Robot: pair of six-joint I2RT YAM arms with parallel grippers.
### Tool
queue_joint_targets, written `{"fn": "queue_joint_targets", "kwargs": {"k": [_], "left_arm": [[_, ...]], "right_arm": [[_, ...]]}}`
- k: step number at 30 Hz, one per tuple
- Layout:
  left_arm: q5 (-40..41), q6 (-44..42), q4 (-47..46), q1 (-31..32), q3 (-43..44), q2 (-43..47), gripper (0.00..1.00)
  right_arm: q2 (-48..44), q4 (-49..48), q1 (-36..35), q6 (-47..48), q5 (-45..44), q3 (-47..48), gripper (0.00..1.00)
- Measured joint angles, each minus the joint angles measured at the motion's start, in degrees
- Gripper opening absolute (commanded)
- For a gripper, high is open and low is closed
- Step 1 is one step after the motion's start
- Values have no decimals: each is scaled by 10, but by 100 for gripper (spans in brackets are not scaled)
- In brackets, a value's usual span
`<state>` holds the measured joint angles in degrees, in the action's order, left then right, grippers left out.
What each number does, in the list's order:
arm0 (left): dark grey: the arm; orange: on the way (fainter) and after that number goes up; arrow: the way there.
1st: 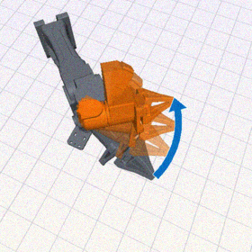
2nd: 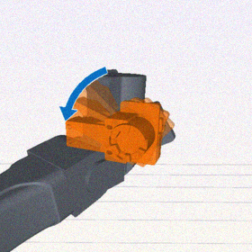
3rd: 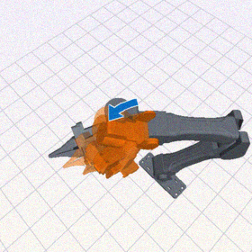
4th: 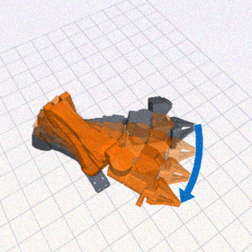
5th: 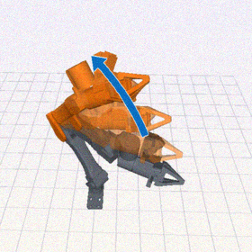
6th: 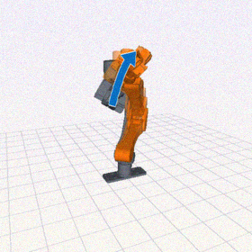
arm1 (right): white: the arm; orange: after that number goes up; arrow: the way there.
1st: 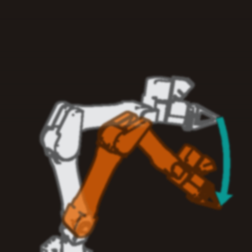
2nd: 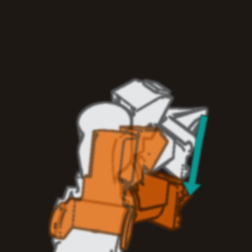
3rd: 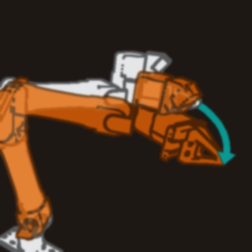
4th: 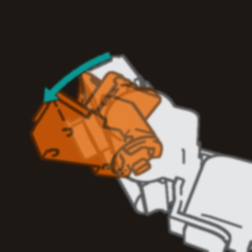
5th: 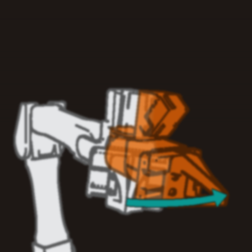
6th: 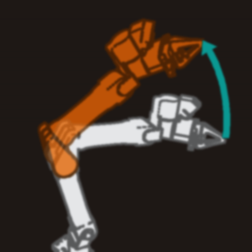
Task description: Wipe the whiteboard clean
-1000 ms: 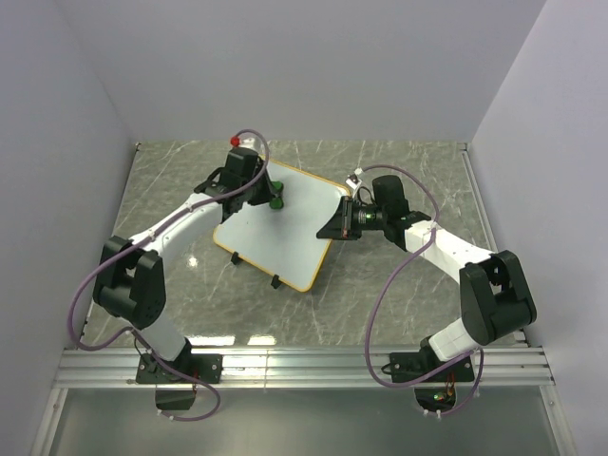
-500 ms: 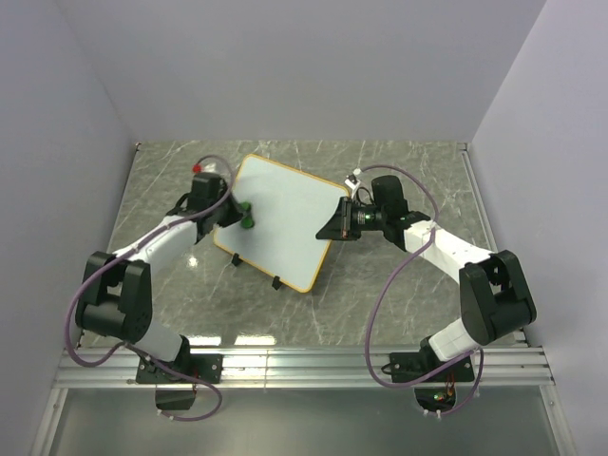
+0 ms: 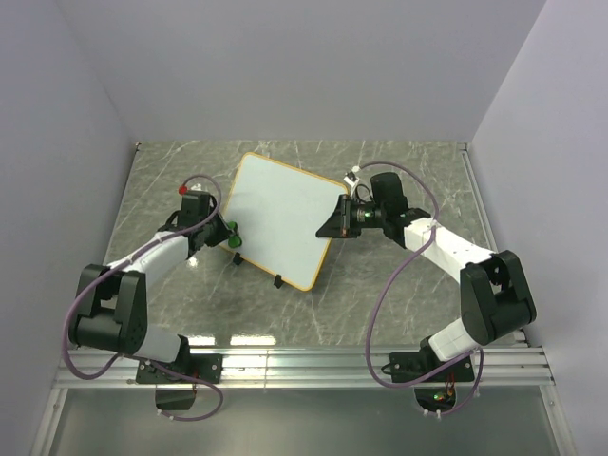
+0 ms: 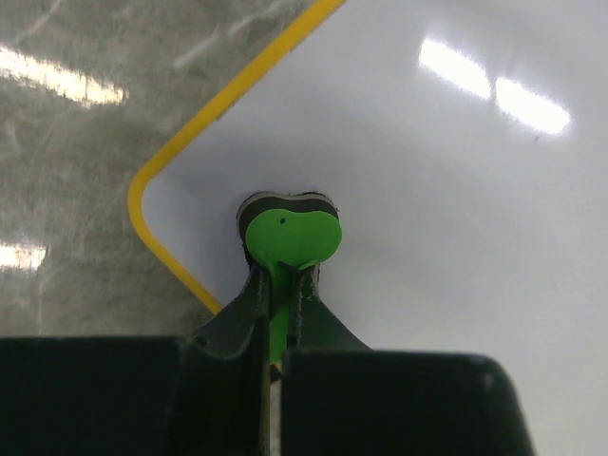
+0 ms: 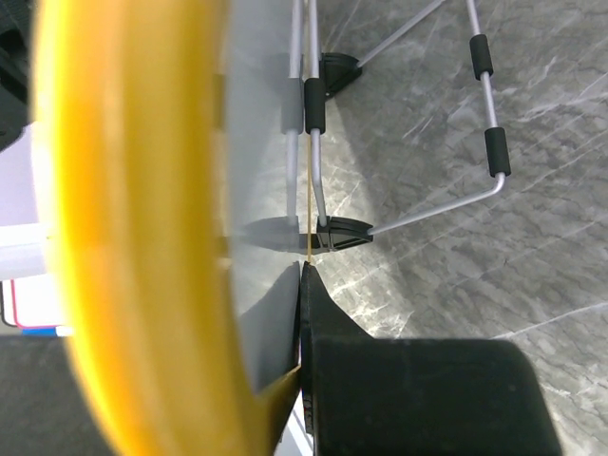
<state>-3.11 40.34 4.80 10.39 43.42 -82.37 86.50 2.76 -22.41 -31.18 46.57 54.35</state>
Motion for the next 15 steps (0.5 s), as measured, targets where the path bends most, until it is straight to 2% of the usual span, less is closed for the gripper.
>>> {"fn": "queue_joint_targets", "kwargs": {"k": [1,2,3,4,7,8,10,15], "left_arm": [[0,0,16,2,5,3,0],[0,-1,43,5,17,6,0],[0,-1,63,7,29,10,1],[0,-2,84,9,44,14,0],[3,-2,135,12,97,41,0],[4,-2,145,12,111,52,0],[7,-2,155,12,127,74,0],[27,-5,203,12,129,130,0]], "right_arm": [[0,2,0,0,0,1,9],[0,3,0,2,0,1,31],[0,4,-1,1,0,1,42],[0,10,-1,1,-3,1,65],[0,30,-3,5,-10,-1,84],[0,33,-3,7,-16,-3,94],[0,40,-3,10,-24,-9,99],[0,37,-3,10,-45,-24,100]]}}
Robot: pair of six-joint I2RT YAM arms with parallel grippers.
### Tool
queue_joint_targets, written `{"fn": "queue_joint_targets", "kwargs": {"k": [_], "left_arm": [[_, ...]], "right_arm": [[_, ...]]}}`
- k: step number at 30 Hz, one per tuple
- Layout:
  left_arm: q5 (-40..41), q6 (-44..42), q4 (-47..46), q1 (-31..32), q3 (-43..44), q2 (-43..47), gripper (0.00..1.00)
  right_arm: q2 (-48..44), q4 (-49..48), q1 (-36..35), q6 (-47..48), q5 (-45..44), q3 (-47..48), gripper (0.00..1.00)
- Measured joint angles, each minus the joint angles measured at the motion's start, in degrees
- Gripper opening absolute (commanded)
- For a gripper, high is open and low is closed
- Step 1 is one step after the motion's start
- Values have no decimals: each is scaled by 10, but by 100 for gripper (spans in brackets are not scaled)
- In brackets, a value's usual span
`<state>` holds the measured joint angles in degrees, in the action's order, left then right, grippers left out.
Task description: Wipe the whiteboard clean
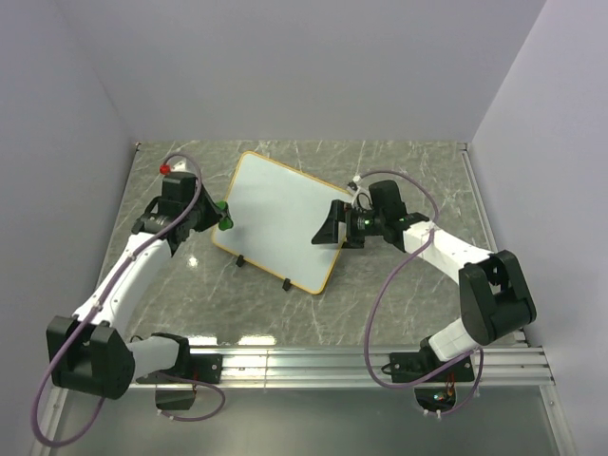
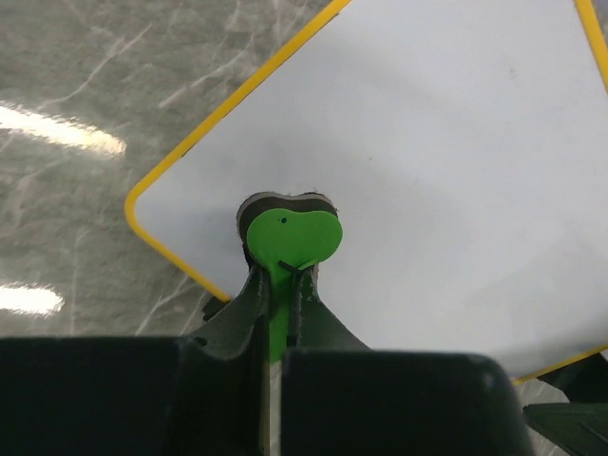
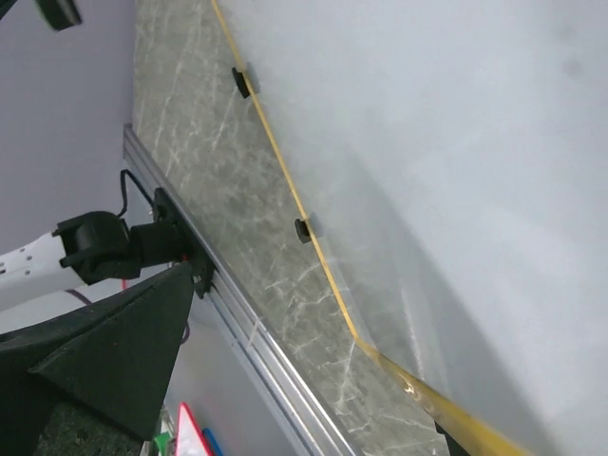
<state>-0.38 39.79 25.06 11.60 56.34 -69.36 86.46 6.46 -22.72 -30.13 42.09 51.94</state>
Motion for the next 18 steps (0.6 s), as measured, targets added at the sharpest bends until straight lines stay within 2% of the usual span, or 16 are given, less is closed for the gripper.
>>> {"fn": "queue_joint_targets", "kwargs": {"k": [3,7,11,12,14,17,18], "left_arm": [[17,-4,28,-7,0,23,0],[36,-18,59,-50,-4,48,0],[67,-31,81,-91,-31,60,4],[77,-32,89,-98,-40,63,12],[96,-33,101,-105,-59,66,18],[118,-33,120,-109,-69,59,55],[123,-31,120,-110,-69,53,71]], "right_arm": [[-5,7,0,3,-20,-4,100],[-28,41,3,12,-64,-8,100],[-89,91,10,20,-139,-7,100],[-106,101,11,22,-157,-7,100],[-151,127,14,25,-202,-3,100],[-212,158,17,28,-250,8,100],[-230,165,17,29,-260,12,100]]}}
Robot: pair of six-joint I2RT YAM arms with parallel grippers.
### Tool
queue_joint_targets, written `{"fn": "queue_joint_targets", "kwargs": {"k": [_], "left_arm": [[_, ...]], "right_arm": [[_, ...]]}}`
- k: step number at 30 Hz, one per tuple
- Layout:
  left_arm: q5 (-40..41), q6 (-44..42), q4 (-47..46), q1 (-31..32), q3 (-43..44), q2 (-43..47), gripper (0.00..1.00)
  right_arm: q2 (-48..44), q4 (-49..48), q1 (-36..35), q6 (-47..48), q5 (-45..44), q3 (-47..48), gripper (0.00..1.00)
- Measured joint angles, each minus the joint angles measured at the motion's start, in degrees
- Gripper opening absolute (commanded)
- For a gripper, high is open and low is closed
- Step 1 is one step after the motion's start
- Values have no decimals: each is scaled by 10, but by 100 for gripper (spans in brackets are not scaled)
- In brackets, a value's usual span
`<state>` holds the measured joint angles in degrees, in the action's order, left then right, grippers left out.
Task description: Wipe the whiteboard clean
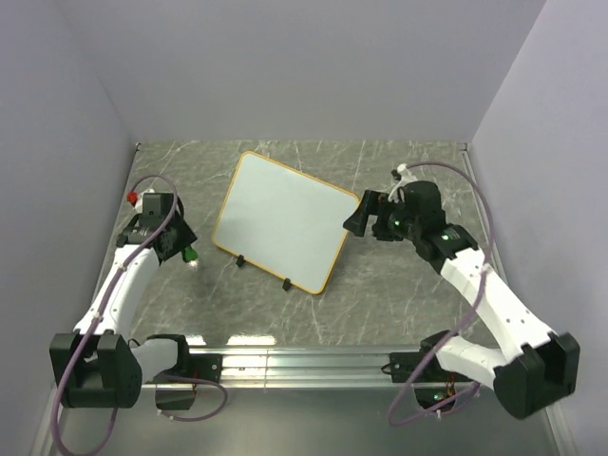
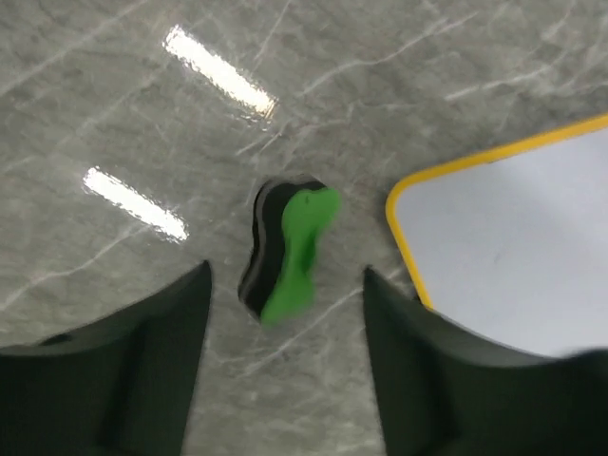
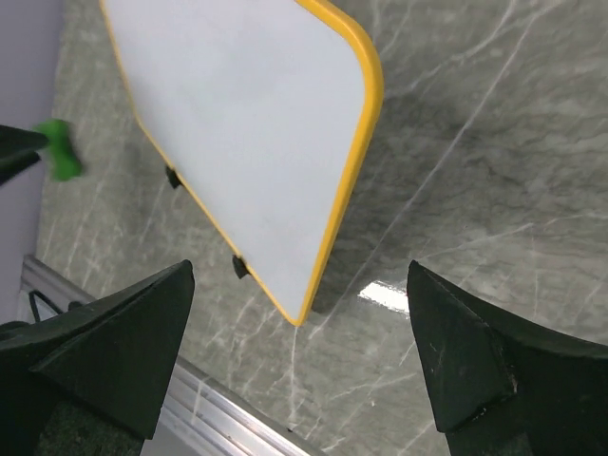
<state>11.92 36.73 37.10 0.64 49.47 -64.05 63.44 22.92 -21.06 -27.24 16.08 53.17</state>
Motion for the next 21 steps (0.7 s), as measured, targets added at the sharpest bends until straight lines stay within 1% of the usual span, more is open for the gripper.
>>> {"fn": "queue_joint_targets", "kwargs": {"k": [2,3,6,9,13,17,21], "left_arm": [[7,6,0,-1,0,-18,81],[11,8,-4,-2,-1,-29,89],[20,15,-10,-6,-11,-63,96],[21,19,-9,-13,-14,-88,97],[20,21,6,-16,-1,-88,97],[12,25,18,-16,58,-55,96],[3,30,19,-16,143,-15,94]], "right_arm": [[-29,12,0,1,-10,7,100],[-42,19,0,1,-15,10,100],[-70,36,0,2,-17,20,100],[-90,52,0,5,-17,24,100],[-104,77,0,7,-14,47,100],[-104,89,0,-2,-16,110,100],[-97,92,0,-17,-18,205,100]]}}
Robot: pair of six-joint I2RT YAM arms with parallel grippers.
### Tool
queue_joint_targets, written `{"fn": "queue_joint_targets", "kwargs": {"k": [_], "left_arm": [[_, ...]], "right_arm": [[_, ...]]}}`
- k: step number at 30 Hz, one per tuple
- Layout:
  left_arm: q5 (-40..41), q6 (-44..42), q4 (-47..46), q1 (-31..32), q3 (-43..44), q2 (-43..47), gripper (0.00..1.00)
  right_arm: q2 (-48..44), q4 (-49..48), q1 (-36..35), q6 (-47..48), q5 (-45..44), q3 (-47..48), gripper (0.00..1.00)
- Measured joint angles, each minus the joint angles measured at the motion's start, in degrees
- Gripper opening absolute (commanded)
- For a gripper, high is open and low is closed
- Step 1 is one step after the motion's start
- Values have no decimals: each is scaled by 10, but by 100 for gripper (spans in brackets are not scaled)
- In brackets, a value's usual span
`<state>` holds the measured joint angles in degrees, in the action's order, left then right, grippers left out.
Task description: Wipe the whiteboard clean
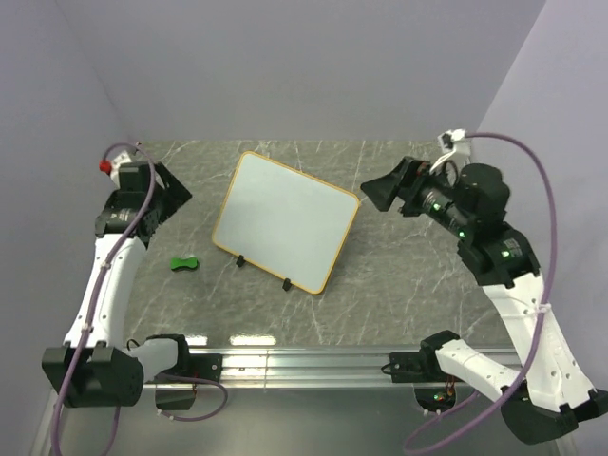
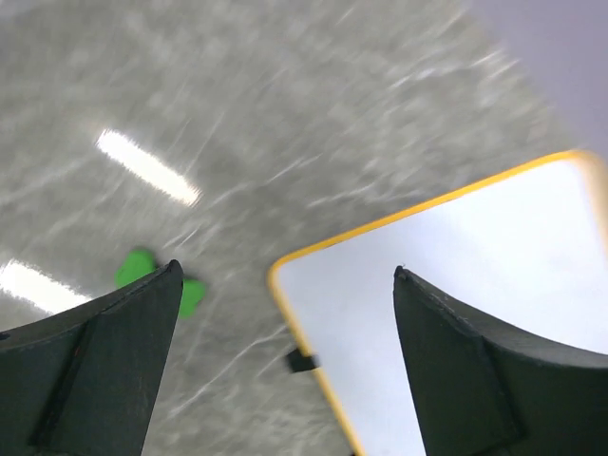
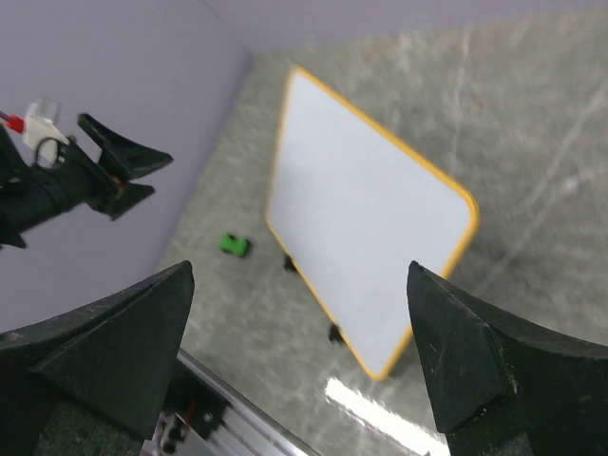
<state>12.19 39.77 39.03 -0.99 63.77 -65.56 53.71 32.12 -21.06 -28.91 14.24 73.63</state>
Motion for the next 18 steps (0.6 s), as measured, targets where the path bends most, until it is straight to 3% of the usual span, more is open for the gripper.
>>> {"fn": "queue_joint_targets", "kwargs": {"k": [8,13,18], "left_arm": [[-17,-17,2,45,139,7,99],[-11,-38,9,59,220,-8,99],[-1,-58,7,66,242,-17,99]], "right_arm": [[-1,-11,0,1,5,135,100],[-9,-12,0,10,3,154,100],[-18,-12,0,16,10,154,100]]}}
